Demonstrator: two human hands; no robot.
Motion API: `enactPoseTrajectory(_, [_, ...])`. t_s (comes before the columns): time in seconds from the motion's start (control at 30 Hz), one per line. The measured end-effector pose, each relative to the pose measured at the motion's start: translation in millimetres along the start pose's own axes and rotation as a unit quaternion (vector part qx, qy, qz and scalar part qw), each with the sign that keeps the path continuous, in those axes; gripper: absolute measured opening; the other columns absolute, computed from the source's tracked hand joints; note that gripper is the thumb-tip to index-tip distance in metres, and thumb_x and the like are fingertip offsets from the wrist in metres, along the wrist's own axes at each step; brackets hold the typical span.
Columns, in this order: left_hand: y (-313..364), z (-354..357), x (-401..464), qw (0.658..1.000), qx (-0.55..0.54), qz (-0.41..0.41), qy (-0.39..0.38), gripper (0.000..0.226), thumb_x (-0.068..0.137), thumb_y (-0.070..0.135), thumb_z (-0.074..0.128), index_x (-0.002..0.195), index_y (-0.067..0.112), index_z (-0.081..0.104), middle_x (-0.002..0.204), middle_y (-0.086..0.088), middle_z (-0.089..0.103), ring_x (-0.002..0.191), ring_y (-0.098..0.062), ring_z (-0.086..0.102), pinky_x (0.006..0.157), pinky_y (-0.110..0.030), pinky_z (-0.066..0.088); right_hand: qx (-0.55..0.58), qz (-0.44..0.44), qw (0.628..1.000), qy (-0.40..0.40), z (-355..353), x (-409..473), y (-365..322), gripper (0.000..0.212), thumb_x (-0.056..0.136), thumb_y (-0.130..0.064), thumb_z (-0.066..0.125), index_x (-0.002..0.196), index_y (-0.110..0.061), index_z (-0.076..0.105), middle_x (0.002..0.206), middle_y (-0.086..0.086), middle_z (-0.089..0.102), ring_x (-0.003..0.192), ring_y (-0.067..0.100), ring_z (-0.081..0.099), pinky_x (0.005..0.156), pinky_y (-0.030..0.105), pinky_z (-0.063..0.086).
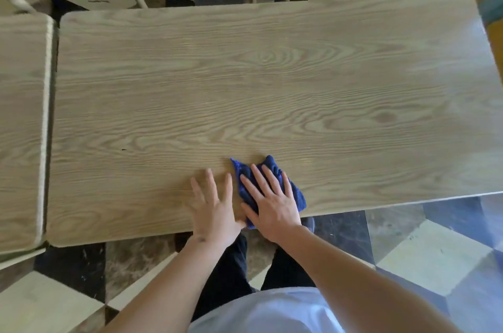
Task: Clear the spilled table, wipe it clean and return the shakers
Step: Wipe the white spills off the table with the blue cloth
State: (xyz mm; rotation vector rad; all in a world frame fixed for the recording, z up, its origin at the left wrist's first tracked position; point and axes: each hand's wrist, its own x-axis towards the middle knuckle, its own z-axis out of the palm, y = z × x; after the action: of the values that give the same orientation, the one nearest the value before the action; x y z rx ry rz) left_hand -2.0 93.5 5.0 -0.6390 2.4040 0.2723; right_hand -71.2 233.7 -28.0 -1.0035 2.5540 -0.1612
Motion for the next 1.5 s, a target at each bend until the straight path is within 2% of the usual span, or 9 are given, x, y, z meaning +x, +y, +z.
enactPoseTrajectory(0.17, [62.9, 3.9, -10.6, 0.999, -0.034, 0.035, -0.001, 0.085, 0.091, 0.054, 0.053, 0.156, 0.04, -0.001, 0.163, -0.007, -0.026, 0.15, -0.041, -0.016, 0.111, -0.071, 0.021, 0.001, 0.011, 1.0, 0.013, -10.8, -19.4, 62.7, 0.064, 0.095, -0.059, 0.043, 0.154, -0.038, 0.031, 0.165, -0.005, 0.026, 0.153, 0.02, 0.021, 0.123, 0.054, 0.013])
enactPoseTrajectory(0.27, [114.7, 7.4, -10.1, 0.999, -0.032, 0.029, -0.003, 0.078, 0.095, 0.046, 0.051, 0.156, 0.041, 0.004, 0.164, -0.006, -0.025, 0.149, -0.046, -0.015, 0.111, -0.071, 0.022, 0.011, 0.016, 1.0, 0.022, -18.5, -27.9, 113.9, 0.062, 0.095, -0.058, 0.044, 0.153, -0.039, 0.033, 0.164, -0.007, 0.027, 0.153, 0.019, 0.021, 0.123, 0.053, 0.012])
enactPoseTrajectory(0.63, [293.0, 16.9, -13.0, 0.998, -0.05, -0.037, -0.005, 0.074, 0.094, 0.047, 0.052, 0.155, 0.044, 0.009, 0.166, -0.008, -0.016, 0.149, -0.047, -0.007, 0.11, -0.062, 0.033, 0.034, -0.022, 0.999, 0.021, -49.7, -54.3, 279.0, 0.065, 0.096, -0.061, 0.038, 0.156, -0.038, 0.026, 0.166, -0.009, 0.02, 0.155, 0.015, 0.011, 0.124, 0.051, 0.002])
enactPoseTrajectory(0.9, [391.7, 0.2, 1.1, 0.998, -0.016, 0.038, -0.053, 0.069, 0.099, 0.043, 0.046, 0.155, 0.046, 0.006, 0.164, -0.003, -0.026, 0.149, -0.045, -0.015, 0.111, -0.067, 0.028, 0.048, 0.051, 0.996, 0.047, -77.3, -72.0, 382.8, 0.064, 0.095, -0.066, 0.036, 0.153, -0.038, 0.035, 0.164, -0.008, 0.027, 0.154, 0.017, 0.017, 0.124, 0.049, 0.005])
enactPoseTrajectory(1.07, [437.5, -8.1, 20.0, 0.997, 0.014, 0.069, -0.037, 0.073, 0.097, 0.044, 0.05, 0.155, 0.046, 0.007, 0.164, -0.006, -0.023, 0.146, -0.052, -0.016, 0.113, -0.07, 0.022, 0.076, 0.116, 0.988, 0.061, -85.6, -86.7, 424.7, 0.058, 0.101, -0.058, 0.019, 0.155, -0.039, 0.031, 0.166, -0.011, 0.018, 0.155, 0.012, 0.006, 0.125, 0.046, 0.0])
enactPoseTrajectory(1.23, [463.0, -6.7, 27.5, 0.992, 0.02, 0.128, 0.005, 0.074, 0.097, 0.039, 0.047, 0.155, 0.045, 0.002, 0.163, -0.006, -0.027, 0.15, -0.04, -0.016, 0.113, -0.068, 0.025, 0.051, 0.123, 0.99, 0.049, -94.1, -103.7, 476.8, 0.053, 0.104, -0.043, 0.015, 0.156, -0.04, 0.024, 0.167, -0.011, 0.016, 0.155, 0.013, 0.006, 0.124, 0.045, -0.002])
enactPoseTrajectory(1.37, [491.9, -3.2, 30.7, 0.986, 0.036, 0.157, 0.033, 0.073, 0.097, 0.043, 0.044, 0.155, 0.046, -0.002, 0.163, -0.006, -0.026, 0.151, -0.039, -0.014, 0.113, -0.066, 0.026, 0.044, 0.145, 0.987, 0.055, -99.1, -112.6, 518.8, 0.054, 0.103, -0.049, 0.013, 0.157, -0.043, 0.018, 0.167, -0.012, 0.013, 0.156, 0.014, 0.004, 0.125, 0.049, 0.001])
enactPoseTrajectory(1.43, [507.2, 2.0, 32.0, 0.985, 0.043, 0.163, 0.042, 0.075, 0.095, 0.044, 0.05, 0.155, 0.046, 0.005, 0.166, -0.008, -0.018, 0.151, -0.042, -0.009, 0.111, -0.067, 0.028, 0.041, 0.156, 0.985, 0.062, -101.7, -115.0, 534.8, 0.055, 0.103, -0.052, 0.015, 0.157, -0.043, 0.017, 0.167, -0.012, 0.012, 0.156, 0.014, 0.003, 0.125, 0.05, 0.002])
enactPoseTrajectory(1.5, [520.7, 4.0, 33.7, 0.983, 0.053, 0.167, 0.052, 0.078, 0.085, 0.041, 0.063, 0.153, 0.043, 0.024, 0.167, -0.011, 0.004, 0.15, -0.047, 0.009, 0.104, -0.072, 0.034, 0.038, 0.16, 0.984, 0.063, -103.3, -115.1, 547.9, 0.056, 0.102, -0.054, 0.018, 0.157, -0.044, 0.014, 0.168, -0.012, 0.009, 0.156, 0.014, 0.0, 0.125, 0.05, 0.001])
